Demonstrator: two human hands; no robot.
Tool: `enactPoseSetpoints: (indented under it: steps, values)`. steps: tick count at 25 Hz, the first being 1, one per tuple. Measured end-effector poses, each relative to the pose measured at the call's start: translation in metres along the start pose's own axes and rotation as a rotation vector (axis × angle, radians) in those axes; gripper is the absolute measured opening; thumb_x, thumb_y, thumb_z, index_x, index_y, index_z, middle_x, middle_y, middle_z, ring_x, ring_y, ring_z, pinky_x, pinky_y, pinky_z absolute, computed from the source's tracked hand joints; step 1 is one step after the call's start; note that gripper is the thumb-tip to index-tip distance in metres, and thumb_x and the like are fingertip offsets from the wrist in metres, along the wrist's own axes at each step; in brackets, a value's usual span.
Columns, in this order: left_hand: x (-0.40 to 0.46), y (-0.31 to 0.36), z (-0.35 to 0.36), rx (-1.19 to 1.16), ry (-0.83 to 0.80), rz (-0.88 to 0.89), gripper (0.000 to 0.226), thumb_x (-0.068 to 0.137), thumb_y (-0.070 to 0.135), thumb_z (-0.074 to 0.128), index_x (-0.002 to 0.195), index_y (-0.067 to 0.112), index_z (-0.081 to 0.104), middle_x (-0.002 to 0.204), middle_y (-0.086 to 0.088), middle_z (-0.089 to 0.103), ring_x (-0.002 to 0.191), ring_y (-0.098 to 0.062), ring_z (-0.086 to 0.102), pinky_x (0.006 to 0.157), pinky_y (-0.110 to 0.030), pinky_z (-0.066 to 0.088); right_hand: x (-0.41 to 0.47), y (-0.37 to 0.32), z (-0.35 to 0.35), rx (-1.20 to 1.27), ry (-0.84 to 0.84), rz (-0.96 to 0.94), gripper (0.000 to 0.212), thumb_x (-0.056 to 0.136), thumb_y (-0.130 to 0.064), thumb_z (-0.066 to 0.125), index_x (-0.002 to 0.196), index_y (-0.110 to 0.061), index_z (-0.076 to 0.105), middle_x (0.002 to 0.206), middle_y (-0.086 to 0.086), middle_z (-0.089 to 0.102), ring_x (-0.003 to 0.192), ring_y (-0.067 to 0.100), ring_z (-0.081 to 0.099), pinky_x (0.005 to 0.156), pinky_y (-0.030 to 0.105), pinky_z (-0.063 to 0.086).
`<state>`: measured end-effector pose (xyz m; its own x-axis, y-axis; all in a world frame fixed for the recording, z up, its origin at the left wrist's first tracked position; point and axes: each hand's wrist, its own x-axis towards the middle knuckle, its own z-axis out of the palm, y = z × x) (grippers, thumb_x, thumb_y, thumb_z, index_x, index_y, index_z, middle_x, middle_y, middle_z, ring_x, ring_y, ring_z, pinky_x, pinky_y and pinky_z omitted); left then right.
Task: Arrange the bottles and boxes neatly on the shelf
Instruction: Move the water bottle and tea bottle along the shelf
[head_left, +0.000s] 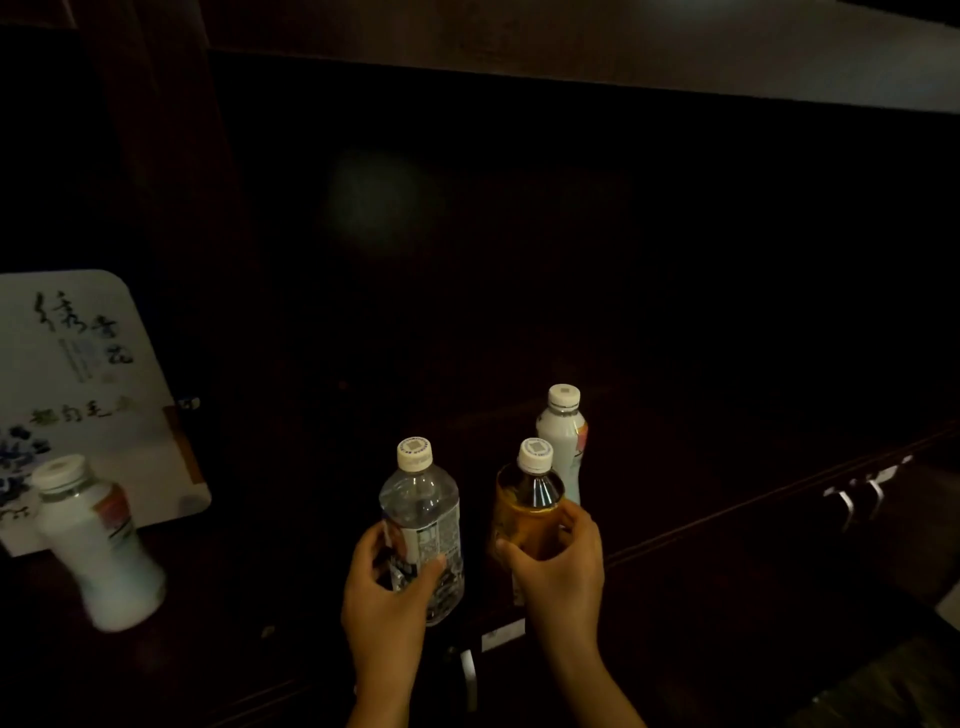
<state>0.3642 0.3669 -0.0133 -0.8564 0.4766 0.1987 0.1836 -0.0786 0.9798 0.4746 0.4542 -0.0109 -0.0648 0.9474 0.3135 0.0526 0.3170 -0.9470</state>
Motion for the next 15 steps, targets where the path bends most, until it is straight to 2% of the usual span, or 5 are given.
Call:
enactPoseSetpoints:
  steps: [2,5,9,15]
  values:
    - [0.013,-0.007,0.013,0.026,0.035,-0.007,0.064,0.067,0.014,0.078,0.122,0.026,0.05,0.126,-0.002,0.057,0.116,-0.023,0.053,0.094,-0.05,0.048,0.015,0.008,0.015,-0.024,-0.004,0.02,0.076,0.057,-0.017,0.084,0.12,-0.027,0.044,0.109,-0.013,0.043,0.104,0.006,0.044,0.085,0.023,0.041]
    - [0.027,-0.016,0.03,0.057,0.085,-0.006,0.063,0.068,0.013,0.078,0.123,0.023,0.05,0.125,-0.005,0.058,0.114,-0.024,0.054,0.091,-0.044,0.049,0.031,0.021,0.031,-0.029,-0.015,0.04,0.075,0.057,-0.017,0.085,0.12,-0.028,0.044,0.109,-0.014,0.044,0.107,0.007,0.045,0.091,0.03,0.044]
    - [0.041,-0.024,0.046,0.096,0.138,-0.014,0.063,0.068,0.011,0.077,0.124,0.019,0.05,0.127,-0.007,0.057,0.116,-0.025,0.052,0.093,-0.045,0.049,0.045,0.041,0.042,-0.071,-0.059,0.038,0.072,0.057,-0.016,0.085,0.118,-0.023,0.047,0.115,-0.003,0.053,0.109,0.015,0.051,0.092,0.036,0.049]
    - [0.05,-0.034,0.064,0.116,0.205,-0.049,0.067,0.068,0.011,0.077,0.127,0.018,0.048,0.13,-0.008,0.055,0.119,-0.024,0.05,0.096,-0.044,0.048,0.065,0.052,0.055,-0.082,-0.109,0.034,0.073,0.058,-0.017,0.084,0.12,-0.023,0.046,0.109,-0.009,0.048,0.11,0.016,0.05,0.092,0.035,0.046]
